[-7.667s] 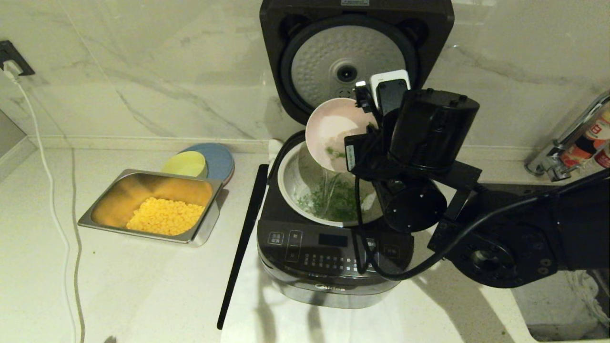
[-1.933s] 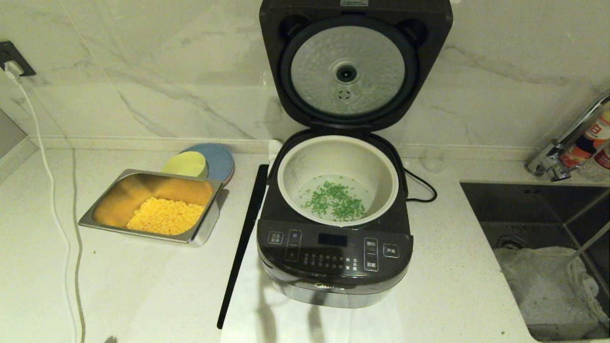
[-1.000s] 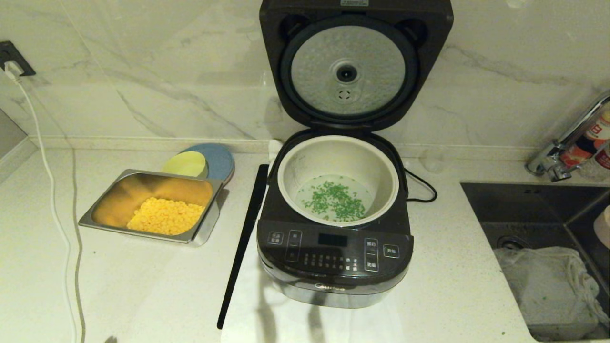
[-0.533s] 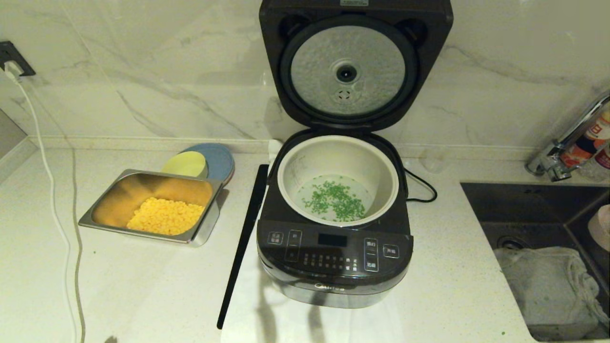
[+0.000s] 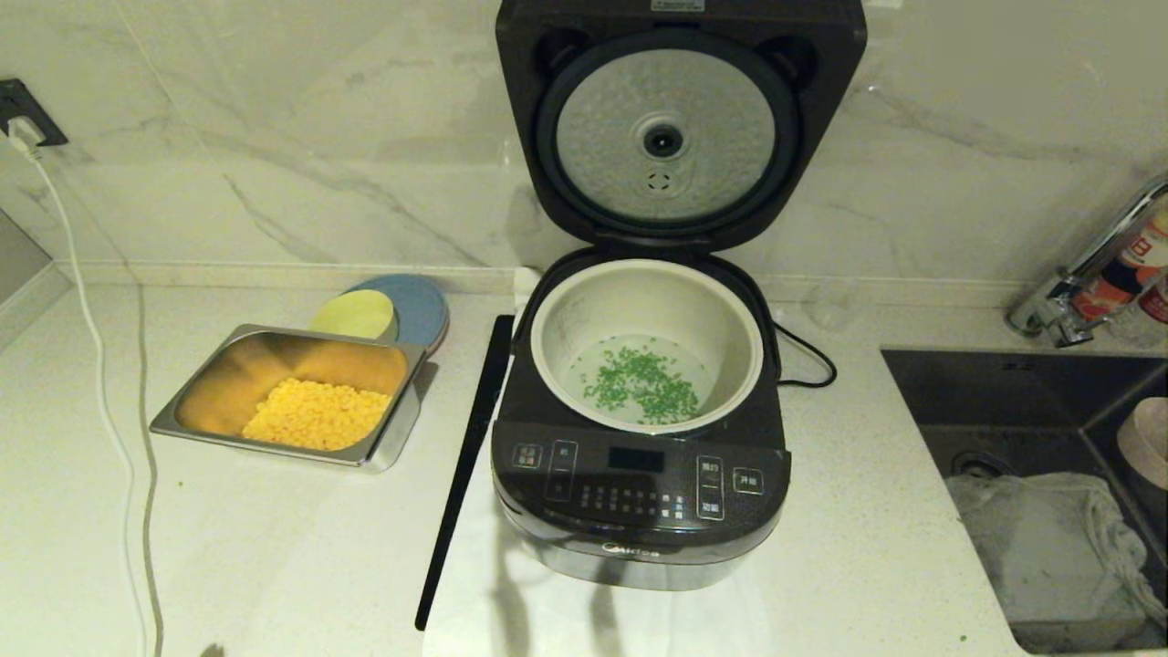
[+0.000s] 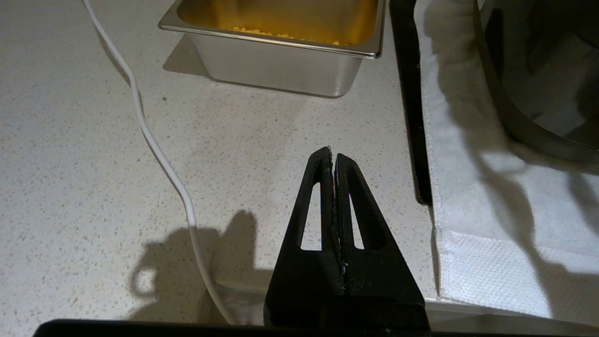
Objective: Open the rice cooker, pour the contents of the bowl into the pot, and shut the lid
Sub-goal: Fill a bowl with water from the tap
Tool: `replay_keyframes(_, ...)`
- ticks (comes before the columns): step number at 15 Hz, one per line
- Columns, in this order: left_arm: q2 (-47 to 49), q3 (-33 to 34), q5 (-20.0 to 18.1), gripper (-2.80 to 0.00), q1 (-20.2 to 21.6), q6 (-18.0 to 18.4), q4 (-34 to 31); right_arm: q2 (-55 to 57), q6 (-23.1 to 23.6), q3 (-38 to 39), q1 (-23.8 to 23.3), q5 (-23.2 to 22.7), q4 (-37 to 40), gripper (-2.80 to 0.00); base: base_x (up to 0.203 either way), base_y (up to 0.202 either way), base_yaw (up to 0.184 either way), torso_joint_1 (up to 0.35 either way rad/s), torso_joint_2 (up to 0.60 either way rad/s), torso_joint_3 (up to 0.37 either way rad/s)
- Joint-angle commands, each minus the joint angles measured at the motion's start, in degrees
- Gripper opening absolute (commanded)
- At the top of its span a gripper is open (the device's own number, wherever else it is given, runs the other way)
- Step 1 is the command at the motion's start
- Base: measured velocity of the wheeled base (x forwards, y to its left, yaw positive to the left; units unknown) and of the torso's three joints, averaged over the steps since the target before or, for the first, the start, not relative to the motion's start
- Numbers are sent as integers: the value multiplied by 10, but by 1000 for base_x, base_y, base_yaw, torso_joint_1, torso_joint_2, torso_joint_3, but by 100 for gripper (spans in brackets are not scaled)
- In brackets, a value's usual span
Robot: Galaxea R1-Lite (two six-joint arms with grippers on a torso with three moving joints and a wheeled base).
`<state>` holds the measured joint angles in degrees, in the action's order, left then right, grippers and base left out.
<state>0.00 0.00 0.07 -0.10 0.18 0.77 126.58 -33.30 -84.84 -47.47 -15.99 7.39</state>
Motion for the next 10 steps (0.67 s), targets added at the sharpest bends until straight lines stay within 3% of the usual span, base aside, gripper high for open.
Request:
replay_keyframes(1, 0, 5, 0, -280, 0, 0, 0, -43, 2, 31, 20, 27, 1, -280, 0, 0, 0, 0, 0, 0)
replay_keyframes(5, 0, 5, 0, -280, 0, 0, 0, -177, 21, 118, 82, 33, 21, -280, 0, 0, 0, 0, 0, 0)
replay_keyframes(10, 0, 5, 0, -280, 0, 0, 0, -329, 24, 130, 201, 32, 173, -280, 0, 0, 0, 0, 0, 0)
